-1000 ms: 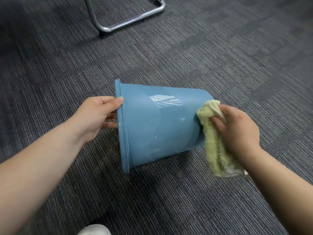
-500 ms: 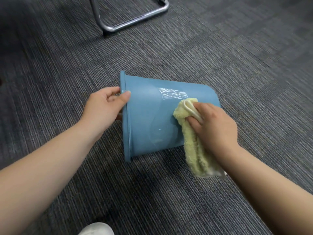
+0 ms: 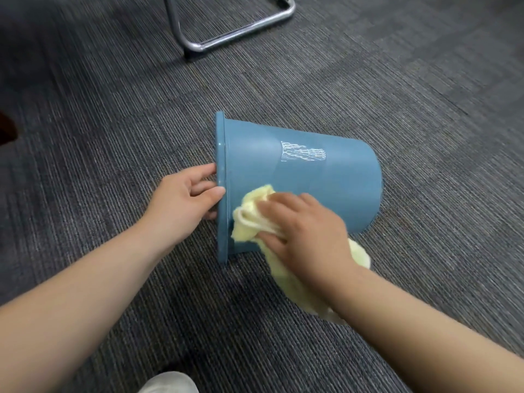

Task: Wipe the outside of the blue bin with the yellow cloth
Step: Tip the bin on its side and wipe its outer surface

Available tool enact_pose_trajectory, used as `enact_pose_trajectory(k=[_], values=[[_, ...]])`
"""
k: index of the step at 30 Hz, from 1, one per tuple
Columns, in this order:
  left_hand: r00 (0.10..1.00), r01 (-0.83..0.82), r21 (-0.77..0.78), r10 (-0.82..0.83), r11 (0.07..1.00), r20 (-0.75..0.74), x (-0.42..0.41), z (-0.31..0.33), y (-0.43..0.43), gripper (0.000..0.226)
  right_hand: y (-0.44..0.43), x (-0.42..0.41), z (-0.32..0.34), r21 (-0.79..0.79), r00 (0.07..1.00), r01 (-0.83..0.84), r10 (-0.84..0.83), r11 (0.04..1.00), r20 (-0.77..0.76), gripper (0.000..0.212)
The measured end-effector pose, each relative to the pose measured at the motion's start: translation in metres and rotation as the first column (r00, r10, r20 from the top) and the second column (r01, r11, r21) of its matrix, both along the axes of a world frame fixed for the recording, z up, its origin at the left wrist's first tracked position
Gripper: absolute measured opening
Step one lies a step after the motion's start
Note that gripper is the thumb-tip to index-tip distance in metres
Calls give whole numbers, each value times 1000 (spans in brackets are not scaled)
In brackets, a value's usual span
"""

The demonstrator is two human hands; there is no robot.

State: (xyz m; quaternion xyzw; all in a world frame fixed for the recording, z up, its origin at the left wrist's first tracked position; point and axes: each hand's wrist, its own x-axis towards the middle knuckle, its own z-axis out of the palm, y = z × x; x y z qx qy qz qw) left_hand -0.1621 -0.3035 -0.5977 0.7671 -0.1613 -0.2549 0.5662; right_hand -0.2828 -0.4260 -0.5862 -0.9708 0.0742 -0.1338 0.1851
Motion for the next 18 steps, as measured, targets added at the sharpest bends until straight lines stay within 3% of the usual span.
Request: enact_pose_trajectory(k=[3,7,14,16,18], values=[[1000,-1,-3,1,1000,-9,2,0,0,45,-5,3,-2,-33,999,-25,24,999,-27,31],[1000,5,-15,-5,1000,-11,6,2,-3,43,-26,11,0,86,974,228,-227,970,-23,29],[1000,22,2,-22,1000,-8,6,0,1,38,2,11,0,-10,999,41,-41,999,17,31],[1000,24,2,-24,1000,-6,8,1,0,37,-9,10,0,1,997,75,-75,997,18,30],[1000,28,9,-28,1000,-4,11,2,-2,37,-30,7,-3,51,975,220,-220,974,-8,29]])
